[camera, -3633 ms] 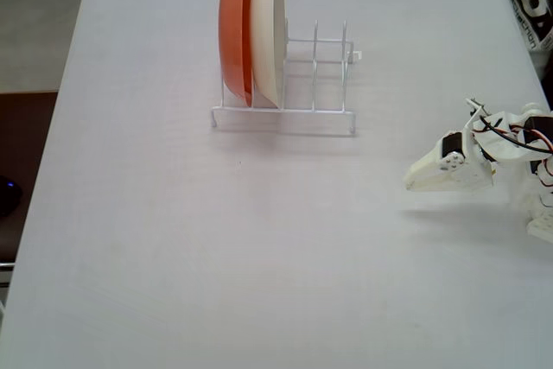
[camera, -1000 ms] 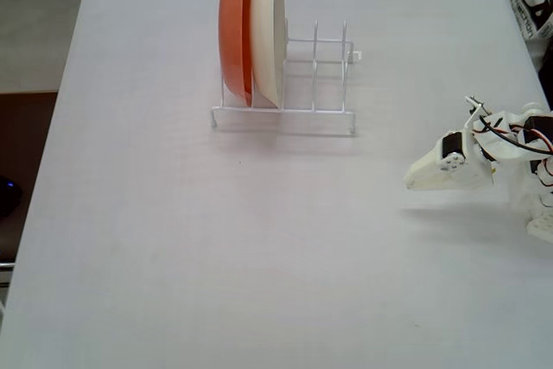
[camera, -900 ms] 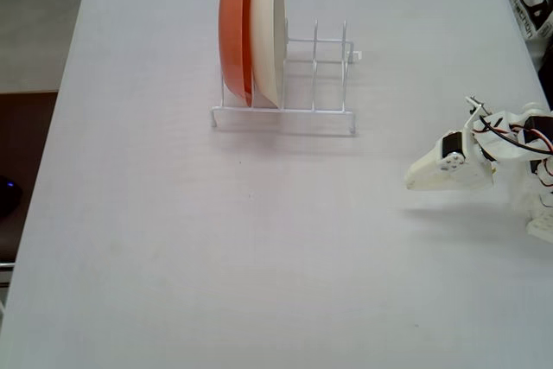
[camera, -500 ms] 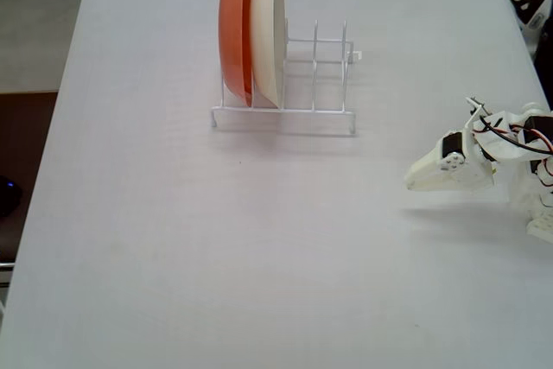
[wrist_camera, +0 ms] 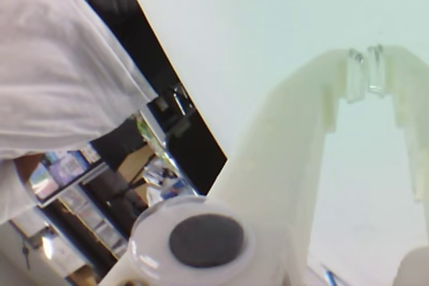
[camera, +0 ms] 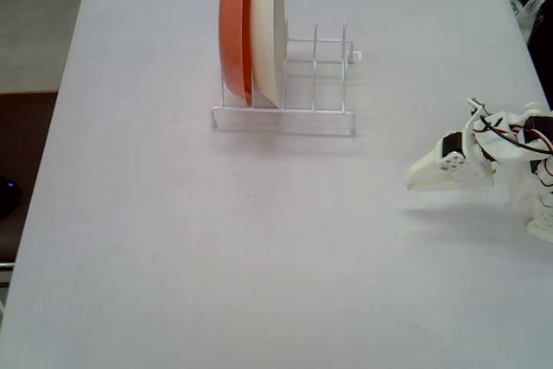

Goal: Please give me two plates.

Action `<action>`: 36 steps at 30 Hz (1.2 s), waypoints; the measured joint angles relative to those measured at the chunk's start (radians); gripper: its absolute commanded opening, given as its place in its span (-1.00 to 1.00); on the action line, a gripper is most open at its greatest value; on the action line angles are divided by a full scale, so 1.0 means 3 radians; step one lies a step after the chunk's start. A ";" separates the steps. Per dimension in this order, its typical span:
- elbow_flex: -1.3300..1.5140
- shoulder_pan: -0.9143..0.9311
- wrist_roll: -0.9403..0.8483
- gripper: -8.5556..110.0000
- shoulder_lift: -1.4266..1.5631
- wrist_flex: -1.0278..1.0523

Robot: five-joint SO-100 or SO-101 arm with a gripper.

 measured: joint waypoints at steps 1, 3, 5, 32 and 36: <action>0.0000 -0.0010 0.0015 -0.86 0.0000 0.0005; 0.0000 -0.0026 0.0026 -0.86 0.0000 0.0010; 0.0000 -0.0031 0.0041 -0.86 0.0000 0.0015; 0.0000 -0.0046 -0.0179 -0.86 0.0000 0.0015; 0.0000 -0.0046 -0.0179 -0.86 0.0000 0.0015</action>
